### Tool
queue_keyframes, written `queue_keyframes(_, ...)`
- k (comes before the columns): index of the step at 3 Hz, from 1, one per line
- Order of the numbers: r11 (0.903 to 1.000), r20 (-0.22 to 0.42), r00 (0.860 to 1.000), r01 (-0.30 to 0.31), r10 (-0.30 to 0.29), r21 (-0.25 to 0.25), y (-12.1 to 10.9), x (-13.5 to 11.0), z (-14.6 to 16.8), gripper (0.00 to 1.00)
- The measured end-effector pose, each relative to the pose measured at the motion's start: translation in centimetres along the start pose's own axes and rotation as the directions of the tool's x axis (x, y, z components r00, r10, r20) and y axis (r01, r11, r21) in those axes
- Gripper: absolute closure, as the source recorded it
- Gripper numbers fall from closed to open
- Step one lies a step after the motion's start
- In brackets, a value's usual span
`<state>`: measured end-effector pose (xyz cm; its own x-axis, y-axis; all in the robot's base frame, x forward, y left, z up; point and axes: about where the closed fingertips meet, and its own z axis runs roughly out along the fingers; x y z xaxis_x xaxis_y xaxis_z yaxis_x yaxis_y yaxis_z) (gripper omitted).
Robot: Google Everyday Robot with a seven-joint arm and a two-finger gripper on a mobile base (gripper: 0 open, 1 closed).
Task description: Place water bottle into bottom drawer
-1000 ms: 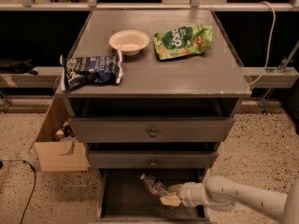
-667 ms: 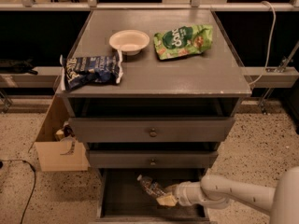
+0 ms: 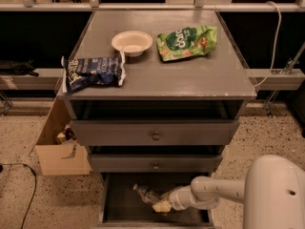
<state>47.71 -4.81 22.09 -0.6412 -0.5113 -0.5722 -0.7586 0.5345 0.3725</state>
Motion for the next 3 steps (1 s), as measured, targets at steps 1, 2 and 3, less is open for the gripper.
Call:
queue_keyframes(1,0.9998,-0.039,0.999,-0.017,0.017,-0.007,-0.8,1.2,2.7,1.00)
queue_keyframes(2,0.9996,-0.068,0.997,-0.029,0.029,-0.001,-1.6,3.5,4.2,1.00)
queue_keyframes(3,0.9986,-0.094,0.994,-0.049,0.050,0.021,-5.1,4.6,6.2,1.00)
